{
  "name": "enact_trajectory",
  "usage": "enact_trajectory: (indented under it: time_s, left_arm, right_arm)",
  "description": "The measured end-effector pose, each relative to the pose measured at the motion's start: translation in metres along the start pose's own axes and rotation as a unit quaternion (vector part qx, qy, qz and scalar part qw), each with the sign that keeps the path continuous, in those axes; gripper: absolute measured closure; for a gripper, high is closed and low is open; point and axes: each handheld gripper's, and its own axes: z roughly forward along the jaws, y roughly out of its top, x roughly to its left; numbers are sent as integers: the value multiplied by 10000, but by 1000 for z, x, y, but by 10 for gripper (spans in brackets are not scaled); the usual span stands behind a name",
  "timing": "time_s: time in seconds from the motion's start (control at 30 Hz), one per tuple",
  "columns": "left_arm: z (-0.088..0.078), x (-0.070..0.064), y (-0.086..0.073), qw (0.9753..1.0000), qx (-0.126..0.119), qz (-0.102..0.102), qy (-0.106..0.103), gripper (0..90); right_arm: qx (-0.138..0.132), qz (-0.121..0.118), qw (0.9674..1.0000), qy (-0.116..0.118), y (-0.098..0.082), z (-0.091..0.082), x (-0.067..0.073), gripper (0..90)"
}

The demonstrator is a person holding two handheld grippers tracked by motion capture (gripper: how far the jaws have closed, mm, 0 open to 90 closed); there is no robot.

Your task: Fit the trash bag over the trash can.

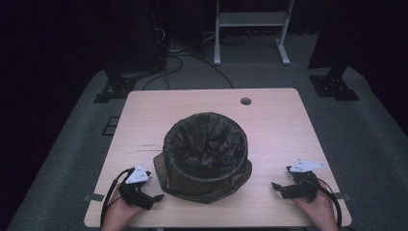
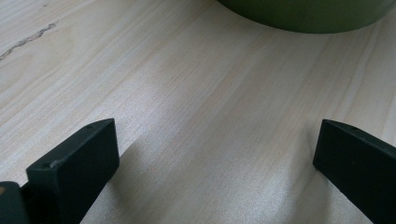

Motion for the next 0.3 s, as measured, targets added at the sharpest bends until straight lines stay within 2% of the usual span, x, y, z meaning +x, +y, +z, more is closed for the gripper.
enact_trajectory:
  time_s: [0.3]
  left_arm:
    - [0, 0, 0, 10000, 2, -13, 18, 0]
  right_arm:
    - [-4, 93, 9999, -98, -1, -1, 3, 92]
